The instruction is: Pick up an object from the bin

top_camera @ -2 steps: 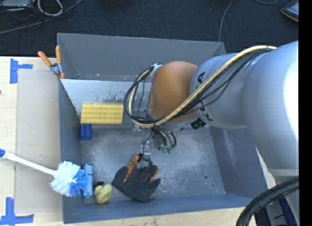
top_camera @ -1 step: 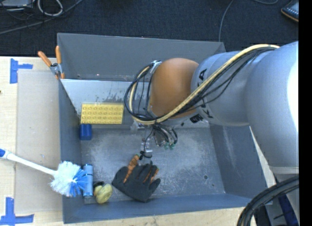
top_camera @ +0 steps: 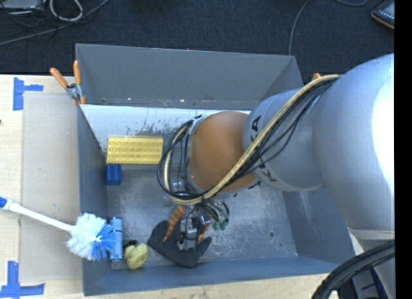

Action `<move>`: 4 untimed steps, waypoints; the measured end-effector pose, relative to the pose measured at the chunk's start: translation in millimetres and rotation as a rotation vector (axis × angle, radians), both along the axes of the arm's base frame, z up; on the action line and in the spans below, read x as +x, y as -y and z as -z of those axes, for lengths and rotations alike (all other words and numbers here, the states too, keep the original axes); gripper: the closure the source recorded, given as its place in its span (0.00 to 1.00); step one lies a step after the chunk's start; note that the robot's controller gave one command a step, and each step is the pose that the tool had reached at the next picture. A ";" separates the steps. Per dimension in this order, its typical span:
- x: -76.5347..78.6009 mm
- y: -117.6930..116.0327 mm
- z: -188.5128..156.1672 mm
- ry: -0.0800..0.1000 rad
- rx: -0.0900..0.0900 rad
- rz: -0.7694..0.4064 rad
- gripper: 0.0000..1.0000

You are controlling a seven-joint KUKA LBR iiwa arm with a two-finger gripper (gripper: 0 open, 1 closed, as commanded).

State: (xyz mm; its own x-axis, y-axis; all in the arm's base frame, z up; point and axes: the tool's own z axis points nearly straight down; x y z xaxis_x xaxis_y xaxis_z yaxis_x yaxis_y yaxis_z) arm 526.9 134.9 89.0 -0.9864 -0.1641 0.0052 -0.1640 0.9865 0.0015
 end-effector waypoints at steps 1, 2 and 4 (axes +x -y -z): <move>-34.4 -2.3 6.1 0.012 0.002 -0.020 1.00; -34.4 -2.2 6.1 0.012 0.002 -0.020 1.00; -51.8 19.9 -40.9 0.007 0.001 -0.066 1.00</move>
Offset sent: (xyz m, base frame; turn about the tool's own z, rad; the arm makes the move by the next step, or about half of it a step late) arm 0.0000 0.0000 0.0000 0.0000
